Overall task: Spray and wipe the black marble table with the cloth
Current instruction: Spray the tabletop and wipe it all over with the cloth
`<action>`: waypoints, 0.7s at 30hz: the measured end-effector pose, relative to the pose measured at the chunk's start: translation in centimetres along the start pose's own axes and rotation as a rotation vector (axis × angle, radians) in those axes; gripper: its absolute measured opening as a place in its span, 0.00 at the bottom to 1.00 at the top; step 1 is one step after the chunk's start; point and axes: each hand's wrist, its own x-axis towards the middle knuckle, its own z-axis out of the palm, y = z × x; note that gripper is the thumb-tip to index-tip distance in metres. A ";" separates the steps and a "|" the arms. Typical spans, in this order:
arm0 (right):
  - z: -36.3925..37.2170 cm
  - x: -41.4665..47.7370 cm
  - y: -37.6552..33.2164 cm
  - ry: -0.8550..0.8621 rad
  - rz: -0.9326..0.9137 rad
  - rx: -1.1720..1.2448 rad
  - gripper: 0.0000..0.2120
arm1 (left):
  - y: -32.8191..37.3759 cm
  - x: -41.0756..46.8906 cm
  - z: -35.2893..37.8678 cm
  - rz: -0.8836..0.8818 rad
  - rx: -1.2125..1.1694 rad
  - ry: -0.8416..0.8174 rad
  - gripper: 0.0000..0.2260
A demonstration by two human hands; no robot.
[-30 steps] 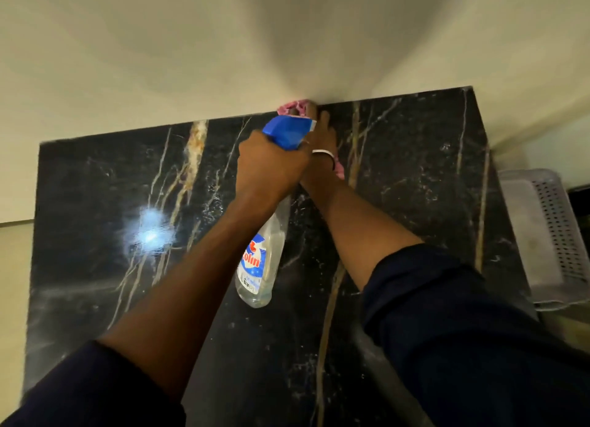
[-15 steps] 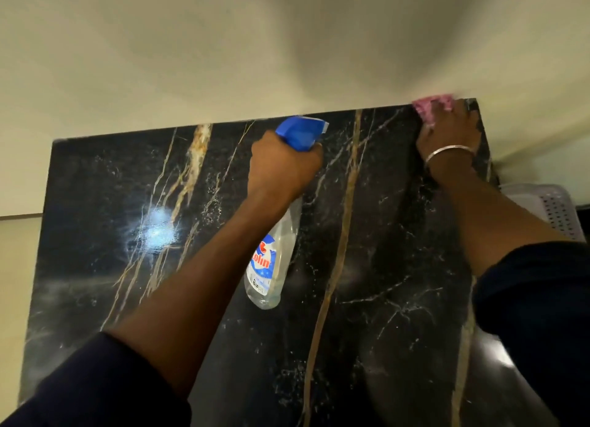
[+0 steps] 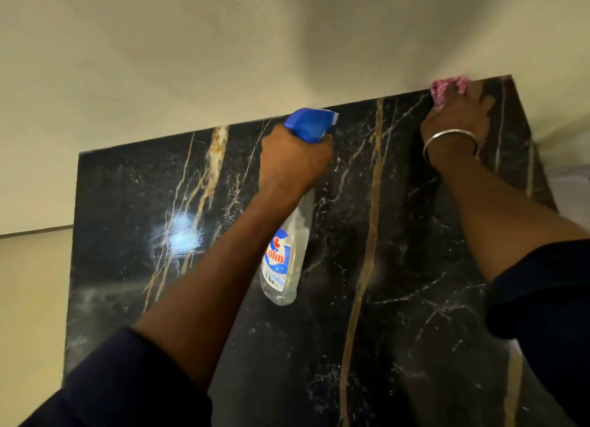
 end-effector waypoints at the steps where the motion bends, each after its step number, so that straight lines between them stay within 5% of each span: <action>1: 0.0 -0.8 -1.5 -0.010 -0.006 0.007 0.23 | -0.5 0.2 -0.7 0.008 0.007 0.000 0.08; 14: 0.3 -18.5 -31.5 -0.213 -0.259 0.204 0.25 | -10.8 2.8 -17.8 -0.043 -0.036 0.021 0.13; 21: 1.7 -20.1 -34.8 -0.139 -0.504 0.111 0.19 | -13.9 4.8 -22.2 -0.008 0.018 -0.003 0.14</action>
